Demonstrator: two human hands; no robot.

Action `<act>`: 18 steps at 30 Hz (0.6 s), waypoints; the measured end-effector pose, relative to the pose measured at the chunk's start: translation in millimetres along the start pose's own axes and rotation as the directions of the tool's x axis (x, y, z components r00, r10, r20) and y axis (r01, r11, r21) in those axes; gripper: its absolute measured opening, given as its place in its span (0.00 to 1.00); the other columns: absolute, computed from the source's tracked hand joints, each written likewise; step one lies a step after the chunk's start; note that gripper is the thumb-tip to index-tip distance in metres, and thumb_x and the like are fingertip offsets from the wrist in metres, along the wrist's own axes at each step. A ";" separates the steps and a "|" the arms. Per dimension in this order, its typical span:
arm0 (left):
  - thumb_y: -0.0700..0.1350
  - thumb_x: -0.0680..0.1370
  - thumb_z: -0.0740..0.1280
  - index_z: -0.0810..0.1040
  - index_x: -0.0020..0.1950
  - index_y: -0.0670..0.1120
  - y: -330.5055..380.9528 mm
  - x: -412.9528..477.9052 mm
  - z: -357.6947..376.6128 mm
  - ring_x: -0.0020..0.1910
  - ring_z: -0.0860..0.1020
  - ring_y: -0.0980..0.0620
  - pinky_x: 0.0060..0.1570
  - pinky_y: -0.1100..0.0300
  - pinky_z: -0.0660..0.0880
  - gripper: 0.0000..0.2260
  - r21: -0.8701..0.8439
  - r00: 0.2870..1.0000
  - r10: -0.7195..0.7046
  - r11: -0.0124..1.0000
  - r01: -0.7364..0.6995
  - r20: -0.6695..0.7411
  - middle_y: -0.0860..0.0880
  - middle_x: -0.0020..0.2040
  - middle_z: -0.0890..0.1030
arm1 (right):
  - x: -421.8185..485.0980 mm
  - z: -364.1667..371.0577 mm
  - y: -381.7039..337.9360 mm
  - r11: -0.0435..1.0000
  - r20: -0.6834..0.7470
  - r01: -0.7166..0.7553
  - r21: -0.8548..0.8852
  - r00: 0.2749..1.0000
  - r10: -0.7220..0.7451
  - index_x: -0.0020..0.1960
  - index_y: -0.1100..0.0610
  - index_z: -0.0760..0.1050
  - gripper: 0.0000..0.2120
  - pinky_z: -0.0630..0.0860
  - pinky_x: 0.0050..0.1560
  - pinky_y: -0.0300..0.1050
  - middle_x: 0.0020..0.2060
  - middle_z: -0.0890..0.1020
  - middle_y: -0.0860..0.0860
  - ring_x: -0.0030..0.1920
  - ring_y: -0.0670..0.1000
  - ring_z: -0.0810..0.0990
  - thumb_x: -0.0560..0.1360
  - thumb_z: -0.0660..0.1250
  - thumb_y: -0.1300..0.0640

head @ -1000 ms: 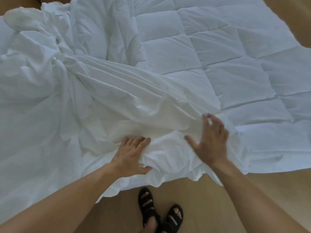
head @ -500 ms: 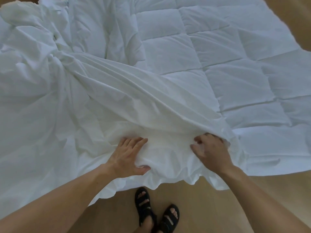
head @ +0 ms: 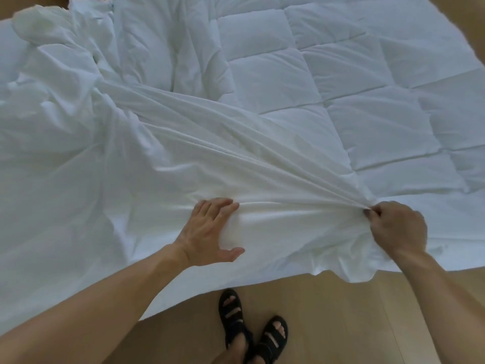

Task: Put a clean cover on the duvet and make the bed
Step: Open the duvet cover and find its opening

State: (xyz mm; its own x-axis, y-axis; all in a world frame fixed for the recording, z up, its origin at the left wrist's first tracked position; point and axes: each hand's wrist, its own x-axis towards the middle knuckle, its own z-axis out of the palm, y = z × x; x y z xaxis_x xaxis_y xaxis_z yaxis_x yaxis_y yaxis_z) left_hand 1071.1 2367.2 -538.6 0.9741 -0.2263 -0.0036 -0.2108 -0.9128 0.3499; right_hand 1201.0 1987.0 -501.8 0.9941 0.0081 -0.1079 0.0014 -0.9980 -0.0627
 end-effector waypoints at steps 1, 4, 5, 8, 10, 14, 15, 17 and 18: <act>0.71 0.66 0.67 0.64 0.74 0.46 0.1 0.1 -0.4 0.68 0.67 0.44 0.71 0.41 0.62 0.44 0.018 1.000 0.009 1.000 -0.009 -0.009 0.44 0.69 0.70 | -0.6 1.4 -2.3 0.999 -0.010 -0.007 -0.033 1.000 0.006 0.39 0.61 0.82 0.11 0.70 0.41 0.50 0.34 0.80 0.56 0.36 0.61 0.78 0.77 0.68 0.56; 0.70 0.65 0.68 0.66 0.72 0.46 5.4 -3.4 5.0 0.69 0.68 0.42 0.70 0.41 0.60 0.43 0.103 0.999 0.041 0.994 -0.042 0.009 0.44 0.69 0.69 | -11.3 8.9 -35.1 0.990 0.011 0.043 0.133 0.999 -0.045 0.40 0.58 0.81 0.10 0.66 0.41 0.46 0.36 0.81 0.53 0.36 0.56 0.75 0.77 0.67 0.55; 0.69 0.65 0.68 0.66 0.72 0.46 10.1 -4.2 8.2 0.69 0.68 0.41 0.69 0.40 0.61 0.42 0.124 0.997 0.073 0.989 -0.075 0.018 0.44 0.70 0.69 | -14.0 9.2 -43.0 0.973 0.048 0.043 0.226 0.997 -0.055 0.43 0.56 0.82 0.09 0.66 0.42 0.45 0.38 0.82 0.51 0.38 0.53 0.75 0.78 0.67 0.54; 0.62 0.65 0.71 0.68 0.69 0.46 38.4 2.3 24.6 0.68 0.68 0.42 0.66 0.39 0.63 0.37 0.198 0.967 0.250 0.947 -0.252 0.036 0.45 0.69 0.68 | -23.3 9.3 -39.5 0.872 0.160 -0.066 0.486 0.987 -0.014 0.45 0.50 0.80 0.06 0.70 0.41 0.43 0.40 0.82 0.45 0.41 0.48 0.78 0.79 0.67 0.51; 0.58 0.65 0.73 0.69 0.69 0.45 67.4 16.9 35.4 0.66 0.68 0.43 0.67 0.39 0.62 0.36 0.230 0.957 0.267 0.930 -0.286 0.113 0.45 0.68 0.69 | -35.1 6.5 -29.8 0.757 0.148 -0.146 0.637 0.987 0.065 0.45 0.49 0.79 0.05 0.71 0.43 0.41 0.41 0.81 0.43 0.42 0.46 0.78 0.79 0.67 0.51; 0.54 0.80 0.62 0.46 0.80 0.40 115.1 64.0 40.8 0.77 0.52 0.39 0.74 0.37 0.44 0.38 0.342 0.932 0.037 0.924 -0.169 0.360 0.41 0.79 0.51 | -47.1 13.9 4.8 0.596 0.132 -0.385 0.705 0.897 0.423 0.63 0.54 0.76 0.13 0.71 0.56 0.47 0.57 0.80 0.49 0.55 0.51 0.77 0.82 0.60 0.51; 0.55 0.80 0.60 0.43 0.80 0.40 122.9 74.5 39.9 0.77 0.50 0.37 0.74 0.36 0.44 0.38 0.369 0.923 0.007 0.915 -0.161 0.385 0.41 0.79 0.48 | -46.5 18.8 14.0 0.551 0.175 -0.462 0.695 0.852 0.493 0.67 0.56 0.74 0.16 0.71 0.59 0.48 0.61 0.79 0.51 0.59 0.54 0.76 0.82 0.60 0.51; 0.56 0.79 0.63 0.44 0.80 0.41 131.4 88.4 45.2 0.73 0.55 0.34 0.73 0.35 0.49 0.40 0.418 0.920 -0.009 0.892 -0.170 0.392 0.39 0.76 0.51 | -43.9 29.0 23.3 0.504 0.272 -0.555 0.662 0.805 0.528 0.71 0.56 0.70 0.20 0.71 0.61 0.51 0.65 0.77 0.54 0.62 0.56 0.76 0.81 0.62 0.50; 0.56 0.77 0.65 0.45 0.79 0.40 132.7 92.2 51.0 0.71 0.58 0.34 0.71 0.34 0.52 0.41 0.430 0.910 -0.027 0.887 -0.169 0.414 0.38 0.74 0.53 | -42.4 32.2 22.8 0.470 0.331 -0.581 0.665 0.793 0.511 0.72 0.55 0.69 0.23 0.73 0.61 0.51 0.64 0.77 0.54 0.61 0.56 0.77 0.79 0.65 0.49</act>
State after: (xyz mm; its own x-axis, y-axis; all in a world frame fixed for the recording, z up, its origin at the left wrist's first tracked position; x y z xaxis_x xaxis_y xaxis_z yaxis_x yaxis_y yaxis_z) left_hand 1128.8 2207.9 -540.2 0.8581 -0.3217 -0.4002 -0.3870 -0.9175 -0.0923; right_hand 1155.4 1965.9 -530.5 0.7531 -0.4834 -0.4463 -0.6487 -0.4325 -0.6263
